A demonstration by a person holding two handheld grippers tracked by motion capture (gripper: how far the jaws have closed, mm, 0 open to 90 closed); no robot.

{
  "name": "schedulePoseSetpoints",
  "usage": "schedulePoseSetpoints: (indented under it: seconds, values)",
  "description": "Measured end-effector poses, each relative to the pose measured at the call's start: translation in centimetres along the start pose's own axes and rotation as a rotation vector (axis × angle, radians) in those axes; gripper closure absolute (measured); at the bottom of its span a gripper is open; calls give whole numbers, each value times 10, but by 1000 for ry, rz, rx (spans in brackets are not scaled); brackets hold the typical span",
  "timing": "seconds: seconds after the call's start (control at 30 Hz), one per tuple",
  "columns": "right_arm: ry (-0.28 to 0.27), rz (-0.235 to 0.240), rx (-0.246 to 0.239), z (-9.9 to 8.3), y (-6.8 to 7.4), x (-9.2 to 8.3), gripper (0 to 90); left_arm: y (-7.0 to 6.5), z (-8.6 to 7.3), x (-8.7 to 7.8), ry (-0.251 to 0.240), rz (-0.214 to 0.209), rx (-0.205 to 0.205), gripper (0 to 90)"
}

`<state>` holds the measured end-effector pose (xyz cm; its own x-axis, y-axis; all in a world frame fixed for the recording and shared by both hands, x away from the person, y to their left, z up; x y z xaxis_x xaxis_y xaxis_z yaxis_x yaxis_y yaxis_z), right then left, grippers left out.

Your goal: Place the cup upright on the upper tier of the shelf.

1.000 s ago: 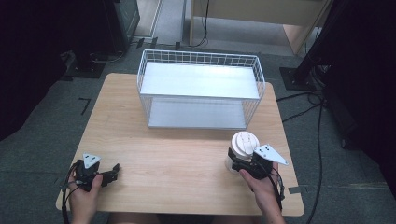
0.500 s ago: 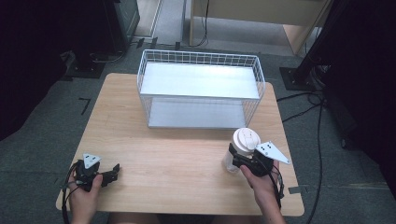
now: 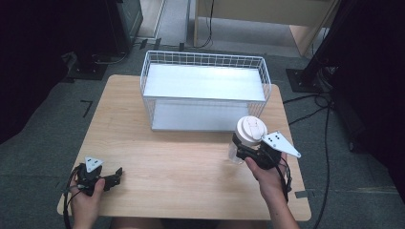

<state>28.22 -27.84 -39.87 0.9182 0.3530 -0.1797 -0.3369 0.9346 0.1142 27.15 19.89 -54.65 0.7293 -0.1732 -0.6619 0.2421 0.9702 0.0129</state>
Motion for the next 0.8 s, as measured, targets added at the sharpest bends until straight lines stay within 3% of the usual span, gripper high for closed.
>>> schedulePoseSetpoints:
  seconds: [0.8]
  values:
    - [-116, 15, -43, 78, 25, 30, 152, 0, 0, 0, -1, -3, 5, 93]
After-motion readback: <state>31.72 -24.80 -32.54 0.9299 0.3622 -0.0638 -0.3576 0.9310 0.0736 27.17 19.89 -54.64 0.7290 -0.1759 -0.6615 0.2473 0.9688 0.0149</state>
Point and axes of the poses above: each handheld gripper's, and its own axes: x roughly forward along the jaws, z roughly out of its top, y roughly to its left, the point moved 4 cm from there along x, roughly forward along the jaws, and after that the axes turned 4 degrees about -y, right-handed, at the moved point
